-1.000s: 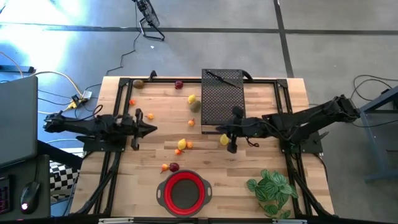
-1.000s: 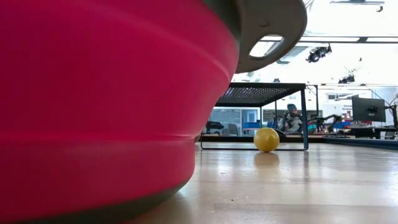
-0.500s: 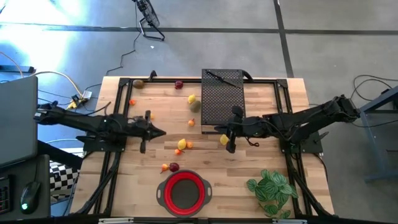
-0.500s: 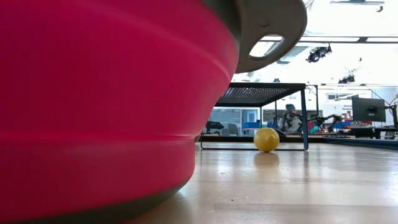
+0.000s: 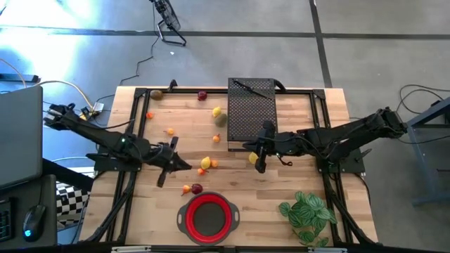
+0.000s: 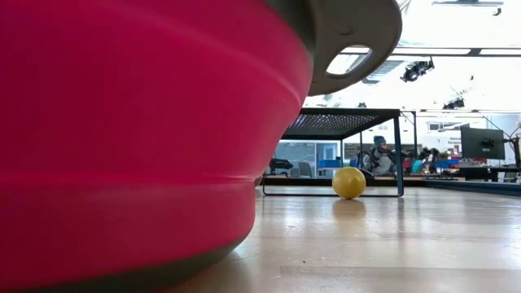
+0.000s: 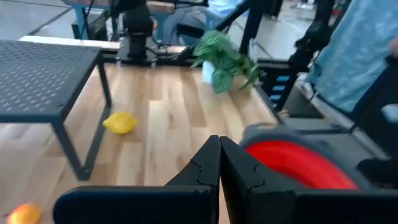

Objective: Pick & Place Fruit
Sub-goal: Put the red strainer bowl on the shelf

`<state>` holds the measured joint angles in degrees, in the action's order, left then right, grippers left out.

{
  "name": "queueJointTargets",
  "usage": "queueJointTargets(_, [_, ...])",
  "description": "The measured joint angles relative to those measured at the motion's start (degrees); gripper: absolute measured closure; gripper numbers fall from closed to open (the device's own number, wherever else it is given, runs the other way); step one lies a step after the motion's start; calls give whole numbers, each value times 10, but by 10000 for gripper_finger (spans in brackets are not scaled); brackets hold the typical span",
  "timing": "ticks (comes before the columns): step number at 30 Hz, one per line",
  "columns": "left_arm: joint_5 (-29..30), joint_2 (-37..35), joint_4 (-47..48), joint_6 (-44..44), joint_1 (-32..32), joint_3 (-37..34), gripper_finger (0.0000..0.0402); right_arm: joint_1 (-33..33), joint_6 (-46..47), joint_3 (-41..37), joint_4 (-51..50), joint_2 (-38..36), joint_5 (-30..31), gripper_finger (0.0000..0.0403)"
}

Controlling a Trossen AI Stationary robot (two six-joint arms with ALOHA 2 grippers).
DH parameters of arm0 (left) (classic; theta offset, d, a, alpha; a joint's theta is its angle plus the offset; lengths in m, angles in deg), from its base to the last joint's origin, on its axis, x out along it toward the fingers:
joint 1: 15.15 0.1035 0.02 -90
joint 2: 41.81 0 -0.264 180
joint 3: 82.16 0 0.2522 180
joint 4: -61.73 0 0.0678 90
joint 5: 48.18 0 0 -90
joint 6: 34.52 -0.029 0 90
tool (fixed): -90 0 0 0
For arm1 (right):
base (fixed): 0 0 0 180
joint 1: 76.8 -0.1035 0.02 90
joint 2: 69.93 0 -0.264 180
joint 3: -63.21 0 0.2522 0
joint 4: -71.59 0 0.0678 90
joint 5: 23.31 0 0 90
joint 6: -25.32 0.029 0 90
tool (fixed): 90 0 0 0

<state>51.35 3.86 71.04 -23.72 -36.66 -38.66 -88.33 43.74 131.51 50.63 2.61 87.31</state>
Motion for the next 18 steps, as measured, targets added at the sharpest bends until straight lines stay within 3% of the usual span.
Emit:
queueJointTargets(6, [1,0,33,16,-28,47,402,0,4,0,-25,0,1,401])
queueJointTargets(12, [2,0,56,15,-37,49,402,-12,-23,0,-52,0,6,401])
queueJointTargets(18, [47,0,96,15,-37,49,402,-25,-65,0,-64,-21,18,401])
